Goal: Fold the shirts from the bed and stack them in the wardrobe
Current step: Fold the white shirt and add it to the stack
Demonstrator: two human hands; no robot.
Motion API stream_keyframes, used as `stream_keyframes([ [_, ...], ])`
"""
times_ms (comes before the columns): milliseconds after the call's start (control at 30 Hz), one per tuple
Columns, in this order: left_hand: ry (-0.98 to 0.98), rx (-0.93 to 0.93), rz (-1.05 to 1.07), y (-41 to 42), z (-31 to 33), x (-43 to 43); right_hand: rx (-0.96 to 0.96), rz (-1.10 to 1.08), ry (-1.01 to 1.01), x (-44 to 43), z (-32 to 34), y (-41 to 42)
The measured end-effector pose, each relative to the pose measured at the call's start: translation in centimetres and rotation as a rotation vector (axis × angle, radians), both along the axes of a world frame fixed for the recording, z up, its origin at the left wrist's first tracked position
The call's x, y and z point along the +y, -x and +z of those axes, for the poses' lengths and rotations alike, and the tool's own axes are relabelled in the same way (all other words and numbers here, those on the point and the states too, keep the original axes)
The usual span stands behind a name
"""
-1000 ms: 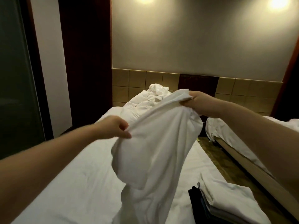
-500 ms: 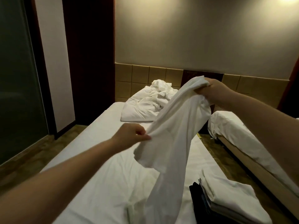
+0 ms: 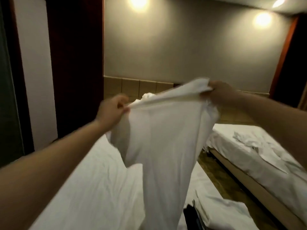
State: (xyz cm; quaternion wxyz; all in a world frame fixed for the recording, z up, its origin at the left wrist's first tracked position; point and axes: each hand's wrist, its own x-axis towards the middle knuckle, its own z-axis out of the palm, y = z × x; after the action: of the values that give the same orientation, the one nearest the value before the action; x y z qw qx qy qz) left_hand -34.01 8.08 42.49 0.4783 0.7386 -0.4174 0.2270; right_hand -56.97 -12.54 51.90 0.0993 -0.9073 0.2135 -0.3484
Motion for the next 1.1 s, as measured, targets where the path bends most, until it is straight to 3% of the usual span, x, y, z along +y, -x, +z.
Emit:
stream_keyframes([
  [100,0.096,-0.266,0.099,1.1,10.9,1.6,-0.341,0.081,-0.002,1.6,8.7,0.8],
  [167,0.182,-0.26,0.062,1.7,13.3,2.3,-0.451,0.025,0.054,1.1,10.7,0.7],
  [200,0.048,-0.271,0.079,1.4,12.7,2.2,-0.347,-0.043,0.189,0.1,9.5,0.2],
  [267,-0.493,-0.264,0.116,0.6,8.0,1.1,0.015,-0.132,0.36,-6.9,5.2,-2.3],
  [300,-0.658,-0.21,0.136,-0.1,5.9,1.0,0.147,-0.113,0.295,-8.6,3.0,-3.8],
  [333,-0.651,-0.146,0.132,-0.6,4.7,1.2,0.18,-0.097,0.242,-7.6,1.4,-4.2],
  [400,-0.332,-0.019,0.113,-1.4,4.7,1.4,0.009,-0.04,0.073,-2.8,0.6,-3.8],
  [433,-0.186,-0.063,0.149,-1.7,4.6,1.2,-0.143,-0.038,0.059,-1.8,0.2,-3.9],
  [467,-0.161,-0.108,0.174,-1.7,4.7,1.2,-0.198,-0.05,0.056,-1.3,-0.3,-3.9],
  [500,-0.279,-0.155,0.164,-1.2,4.6,1.1,-0.117,-0.075,0.096,-1.0,-0.9,-4.2],
  [567,-0.669,-0.161,0.099,-1.0,3.1,0.8,0.263,-0.134,0.224,-0.8,-2.6,-4.3],
  [600,-0.697,-0.145,0.1,-1.3,2.8,0.9,0.369,-0.1,0.269,-0.9,-2.8,-4.3],
  [700,-0.22,0.061,0.064,-2.2,5.8,1.6,0.095,-0.109,0.324,-0.4,0.1,-3.5],
  [733,-0.109,0.156,0.01,-2.0,6.8,1.7,0.085,-0.134,0.355,-0.3,0.9,-3.5],
  [833,0.004,0.357,-0.138,-1.1,7.4,1.9,0.136,-0.143,0.311,0.5,1.6,-3.5],
  [933,0.001,0.331,-0.112,-1.1,6.5,2.5,0.109,-0.136,0.35,1.7,1.7,-3.3],
  [1100,-0.165,-0.026,0.101,-0.4,5.9,4.8,0.108,0.006,0.245,2.7,1.4,-2.1],
])
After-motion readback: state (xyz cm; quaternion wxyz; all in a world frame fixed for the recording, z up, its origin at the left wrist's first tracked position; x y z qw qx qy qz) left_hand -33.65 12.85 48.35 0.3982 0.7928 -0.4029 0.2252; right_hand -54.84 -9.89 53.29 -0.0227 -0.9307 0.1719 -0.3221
